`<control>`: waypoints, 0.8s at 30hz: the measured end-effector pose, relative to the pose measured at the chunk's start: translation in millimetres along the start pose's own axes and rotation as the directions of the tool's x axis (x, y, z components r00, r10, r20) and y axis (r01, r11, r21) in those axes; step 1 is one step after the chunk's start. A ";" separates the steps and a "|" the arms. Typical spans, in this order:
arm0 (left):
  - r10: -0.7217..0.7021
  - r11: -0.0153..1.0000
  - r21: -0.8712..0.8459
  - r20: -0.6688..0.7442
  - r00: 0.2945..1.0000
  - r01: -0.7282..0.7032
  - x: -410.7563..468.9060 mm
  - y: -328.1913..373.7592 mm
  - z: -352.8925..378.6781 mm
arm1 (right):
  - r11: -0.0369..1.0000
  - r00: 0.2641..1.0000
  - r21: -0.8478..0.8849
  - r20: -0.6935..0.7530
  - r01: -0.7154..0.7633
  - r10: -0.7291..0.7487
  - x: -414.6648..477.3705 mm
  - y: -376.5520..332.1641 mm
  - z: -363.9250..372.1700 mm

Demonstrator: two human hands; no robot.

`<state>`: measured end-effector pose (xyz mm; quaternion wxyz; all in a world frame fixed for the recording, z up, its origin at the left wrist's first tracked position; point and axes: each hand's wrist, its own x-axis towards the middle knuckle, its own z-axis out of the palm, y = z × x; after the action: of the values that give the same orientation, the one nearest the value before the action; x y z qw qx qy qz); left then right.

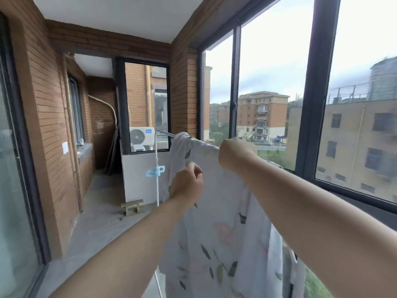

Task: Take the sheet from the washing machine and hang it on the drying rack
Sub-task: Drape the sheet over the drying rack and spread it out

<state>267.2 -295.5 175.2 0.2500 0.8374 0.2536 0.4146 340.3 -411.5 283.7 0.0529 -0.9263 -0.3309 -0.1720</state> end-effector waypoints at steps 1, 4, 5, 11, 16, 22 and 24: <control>0.028 1.000 -0.004 0.032 0.999 -0.028 3.1 -10.2 -6.1 | 0.999 0.999 -0.013 0.010 -0.043 0.043 2.3 -7.7 2.9; 0.134 0.991 -0.005 0.122 0.983 -0.134 17.5 -40.5 -27.9 | 0.988 0.988 -0.014 0.020 -0.155 0.156 9.2 -27.9 11.8; 0.163 0.986 0.004 0.138 0.977 -0.165 21.1 -44.7 -32.8 | 0.984 0.984 -0.011 0.006 -0.176 0.176 9.5 -27.5 13.6; 0.289 0.957 -0.041 0.171 0.942 -0.286 68.0 -68.8 -36.5 | 0.952 0.948 0.008 -0.086 -0.306 0.305 23.2 -33.2 36.4; 0.379 0.925 -0.062 0.164 0.911 -0.374 119.3 -68.9 4.9 | 0.919 0.890 -0.114 -0.318 -0.378 0.327 38.6 -28.2 67.8; 0.474 0.880 -0.021 0.055 0.879 -0.474 175.2 -58.4 50.9 | 0.881 0.829 -0.124 -0.419 -0.457 0.371 53.7 -27.6 75.8; 0.510 0.860 -0.049 0.068 0.857 -0.508 192.6 -58.1 56.8 | 0.862 0.810 -0.142 -0.443 -0.486 0.383 56.5 -27.8 80.8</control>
<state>402.8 -142.3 217.9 0.1537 0.8866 0.0071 0.4362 386.5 -339.3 227.6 0.0410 -0.9213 -0.0663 -0.3809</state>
